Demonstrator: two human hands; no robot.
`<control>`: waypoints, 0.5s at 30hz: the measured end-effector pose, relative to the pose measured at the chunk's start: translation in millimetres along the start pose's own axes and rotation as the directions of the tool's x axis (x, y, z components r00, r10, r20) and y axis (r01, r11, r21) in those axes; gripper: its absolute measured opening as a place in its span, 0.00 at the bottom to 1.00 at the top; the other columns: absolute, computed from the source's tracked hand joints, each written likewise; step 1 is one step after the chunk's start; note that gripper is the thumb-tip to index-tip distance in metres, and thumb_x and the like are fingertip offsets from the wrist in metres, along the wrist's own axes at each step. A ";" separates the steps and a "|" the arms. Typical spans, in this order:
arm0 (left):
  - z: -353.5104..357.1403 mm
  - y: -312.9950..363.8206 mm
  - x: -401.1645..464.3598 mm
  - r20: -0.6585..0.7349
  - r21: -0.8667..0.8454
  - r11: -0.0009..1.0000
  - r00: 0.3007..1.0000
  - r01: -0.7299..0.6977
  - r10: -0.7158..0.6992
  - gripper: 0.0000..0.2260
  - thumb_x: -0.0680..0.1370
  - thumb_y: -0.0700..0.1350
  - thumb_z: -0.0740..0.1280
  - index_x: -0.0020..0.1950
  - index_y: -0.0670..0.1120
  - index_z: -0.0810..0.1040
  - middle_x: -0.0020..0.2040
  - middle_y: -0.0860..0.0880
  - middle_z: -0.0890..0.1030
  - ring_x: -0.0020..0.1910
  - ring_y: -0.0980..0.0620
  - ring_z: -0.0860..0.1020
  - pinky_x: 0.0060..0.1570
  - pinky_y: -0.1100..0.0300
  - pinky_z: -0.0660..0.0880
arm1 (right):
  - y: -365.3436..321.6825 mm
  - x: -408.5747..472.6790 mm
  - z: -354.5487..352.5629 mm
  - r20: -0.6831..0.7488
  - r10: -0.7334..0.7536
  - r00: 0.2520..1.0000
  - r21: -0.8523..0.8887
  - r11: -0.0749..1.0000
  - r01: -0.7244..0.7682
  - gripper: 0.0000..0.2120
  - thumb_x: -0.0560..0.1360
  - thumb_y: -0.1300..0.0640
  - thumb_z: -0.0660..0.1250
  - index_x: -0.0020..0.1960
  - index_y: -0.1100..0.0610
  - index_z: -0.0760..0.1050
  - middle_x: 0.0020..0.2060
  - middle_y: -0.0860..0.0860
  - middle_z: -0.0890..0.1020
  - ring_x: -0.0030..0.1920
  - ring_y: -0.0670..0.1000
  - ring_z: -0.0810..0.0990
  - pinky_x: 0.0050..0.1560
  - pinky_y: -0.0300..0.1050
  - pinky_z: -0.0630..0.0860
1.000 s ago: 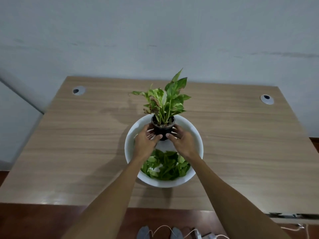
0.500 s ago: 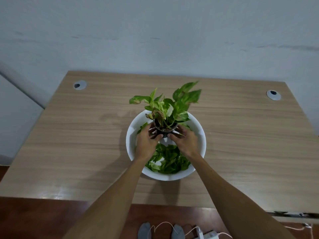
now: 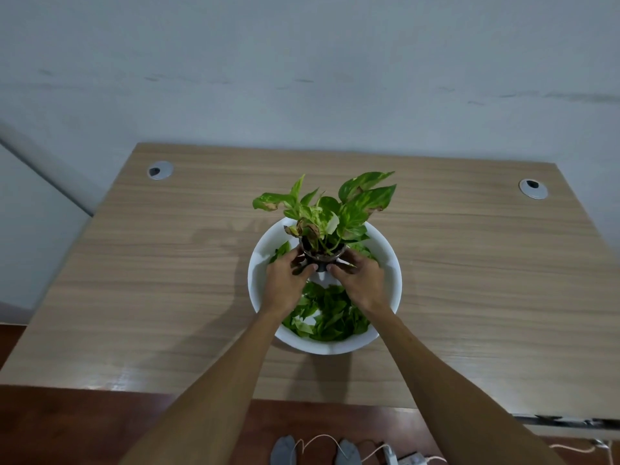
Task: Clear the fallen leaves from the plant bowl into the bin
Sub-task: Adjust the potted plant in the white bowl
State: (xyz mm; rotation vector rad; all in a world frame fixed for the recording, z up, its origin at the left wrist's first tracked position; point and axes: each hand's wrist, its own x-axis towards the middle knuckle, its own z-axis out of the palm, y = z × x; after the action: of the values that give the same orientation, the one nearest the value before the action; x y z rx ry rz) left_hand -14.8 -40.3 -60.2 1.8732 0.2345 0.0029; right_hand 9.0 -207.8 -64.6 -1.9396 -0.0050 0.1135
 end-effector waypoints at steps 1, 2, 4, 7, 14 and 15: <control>-0.1 -0.2 -0.2 -0.001 -0.005 1.000 1.000 0.006 -0.006 0.15 0.76 0.42 0.71 0.63 0.48 0.80 0.53 0.51 0.86 0.54 0.54 0.83 0.58 0.48 0.80 | -0.6 -0.6 -0.4 -0.002 0.008 1.000 0.006 1.000 -0.008 0.19 0.72 0.56 0.75 0.62 0.52 0.81 0.48 0.41 0.86 0.48 0.35 0.83 0.48 0.31 0.80; 0.1 -0.5 -0.4 -0.003 -0.010 1.000 1.000 0.014 -0.014 0.16 0.76 0.43 0.71 0.64 0.49 0.79 0.52 0.51 0.86 0.54 0.55 0.83 0.59 0.49 0.80 | -1.2 -1.1 -0.7 -0.006 0.021 1.000 0.016 1.000 -0.021 0.19 0.72 0.56 0.76 0.62 0.51 0.81 0.47 0.40 0.85 0.49 0.35 0.83 0.49 0.32 0.80; 0.6 -0.4 -1.6 0.004 -0.026 0.999 1.000 0.025 -0.025 0.16 0.77 0.43 0.70 0.65 0.49 0.78 0.54 0.52 0.86 0.55 0.55 0.82 0.59 0.50 0.79 | -3.3 -2.0 -1.9 -0.011 0.045 0.999 0.032 0.999 -0.044 0.18 0.71 0.55 0.76 0.60 0.50 0.81 0.46 0.38 0.85 0.49 0.34 0.83 0.49 0.32 0.80; -1.4 2.8 -2.5 0.043 -0.036 0.999 0.999 0.026 -0.024 0.17 0.78 0.42 0.68 0.68 0.48 0.76 0.56 0.50 0.85 0.58 0.53 0.81 0.61 0.51 0.78 | -8.0 -1.5 -6.2 0.003 0.066 0.998 0.036 0.997 -0.066 0.18 0.71 0.58 0.77 0.59 0.53 0.82 0.45 0.41 0.85 0.46 0.32 0.82 0.45 0.28 0.78; -33.2 -4.0 4.9 0.044 0.156 0.988 0.999 0.008 -0.015 0.16 0.83 0.38 0.57 0.68 0.43 0.77 0.66 0.47 0.80 0.65 0.53 0.77 0.60 0.63 0.71 | -14.7 -9.4 -28.1 -0.147 0.015 0.989 -0.231 0.972 -0.049 0.15 0.79 0.62 0.62 0.63 0.55 0.80 0.46 0.52 0.87 0.36 0.45 0.82 0.42 0.35 0.79; -36.1 -5.4 5.9 0.039 0.194 0.981 0.999 -0.003 -0.005 0.16 0.83 0.37 0.56 0.68 0.43 0.77 0.66 0.47 0.80 0.66 0.52 0.76 0.61 0.63 0.71 | -14.6 -10.5 -29.8 -0.166 0.000 0.986 -0.271 0.962 -0.045 0.15 0.80 0.62 0.61 0.63 0.55 0.80 0.47 0.53 0.87 0.36 0.46 0.82 0.43 0.38 0.79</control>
State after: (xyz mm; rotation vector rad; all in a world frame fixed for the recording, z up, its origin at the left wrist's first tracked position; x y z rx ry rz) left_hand -14.2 -3.7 -54.8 2.0649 0.2148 -0.0592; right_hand 1.7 -230.8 -39.5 -2.2216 0.1171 -0.0358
